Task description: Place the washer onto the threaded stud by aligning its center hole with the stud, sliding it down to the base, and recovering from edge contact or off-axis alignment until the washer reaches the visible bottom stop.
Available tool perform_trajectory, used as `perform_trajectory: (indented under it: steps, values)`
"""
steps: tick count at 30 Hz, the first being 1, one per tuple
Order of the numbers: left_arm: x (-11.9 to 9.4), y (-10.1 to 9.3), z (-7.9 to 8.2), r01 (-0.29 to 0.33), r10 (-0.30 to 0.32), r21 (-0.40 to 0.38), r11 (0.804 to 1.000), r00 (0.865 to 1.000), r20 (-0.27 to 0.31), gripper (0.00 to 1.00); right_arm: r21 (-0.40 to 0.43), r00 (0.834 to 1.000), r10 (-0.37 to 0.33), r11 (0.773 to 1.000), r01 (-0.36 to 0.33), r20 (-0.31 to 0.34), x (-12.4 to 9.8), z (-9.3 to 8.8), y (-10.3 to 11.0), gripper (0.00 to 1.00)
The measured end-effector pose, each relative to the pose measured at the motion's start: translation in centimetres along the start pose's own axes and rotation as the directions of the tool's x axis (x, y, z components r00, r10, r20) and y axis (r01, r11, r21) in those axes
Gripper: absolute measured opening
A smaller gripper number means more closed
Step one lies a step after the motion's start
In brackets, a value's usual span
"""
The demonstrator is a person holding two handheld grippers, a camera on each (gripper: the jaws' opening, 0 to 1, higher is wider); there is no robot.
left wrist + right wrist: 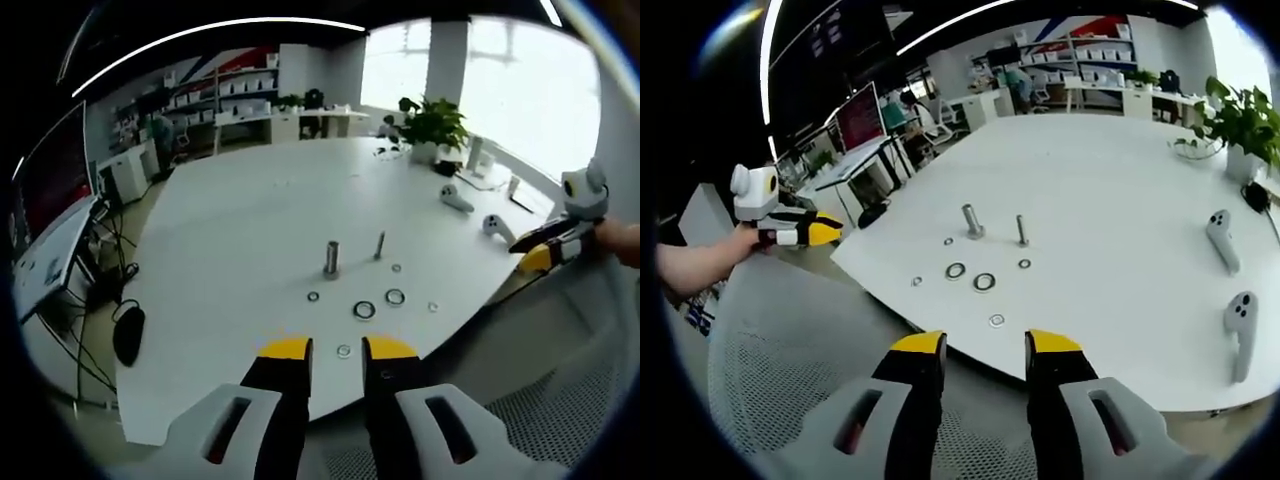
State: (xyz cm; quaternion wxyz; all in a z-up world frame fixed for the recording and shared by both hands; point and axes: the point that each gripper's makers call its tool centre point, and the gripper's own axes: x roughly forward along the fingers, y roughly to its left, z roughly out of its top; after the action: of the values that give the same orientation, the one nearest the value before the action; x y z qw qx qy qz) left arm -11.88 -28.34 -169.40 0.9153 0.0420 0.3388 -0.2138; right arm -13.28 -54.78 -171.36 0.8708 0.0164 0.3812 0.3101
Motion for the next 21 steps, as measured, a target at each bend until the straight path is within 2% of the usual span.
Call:
perform_trajectory:
  steps: [3, 4, 6, 10, 17, 21]
  values:
    - [0.1, 0.1, 0.0, -0.005, 0.005, 0.017, 1.000, 1.000, -0.005, 0.18, 0.008, 1.000, -0.002, 1.000, 0.002, 0.003, 0.0, 0.1, -0.1, 0.33]
    - [-0.2, 0.5, 0.5, -0.028, 0.028, 0.025, 0.999, 0.999, 0.025, 0.18, 0.005, 1.000, -0.005, 1.000, 0.005, -0.005, 0.1, 0.0, -0.1, 0.34]
    - [-0.3, 0.8, 0.7, -0.028, 0.029, -0.014, 1.000, 0.999, 0.040, 0.17, -0.020, 1.000, -0.013, 1.000, 0.013, -0.007, 0.0, -0.1, -0.2, 0.34]
    - [0.1, 0.5, 0.1, -0.020, 0.020, 0.015, 1.000, 1.000, 0.005, 0.19, -0.006, 1.000, -0.013, 1.000, 0.013, 0.005, 0.1, 0.2, -0.3, 0.35]
    - [0.0, 0.5, 0.3, -0.024, 0.024, 0.011, 1.000, 1.000, 0.007, 0.20, -0.008, 1.000, -0.001, 1.000, 0.001, 0.003, 0.2, 0.1, -0.1, 0.35]
    - [0.5, 0.2, -0.7, -0.017, 0.019, 0.048, 0.999, 0.998, -0.057, 0.20, 0.006, 1.000, 0.010, 1.000, -0.010, 0.005, 0.1, 0.1, 0.1, 0.34]
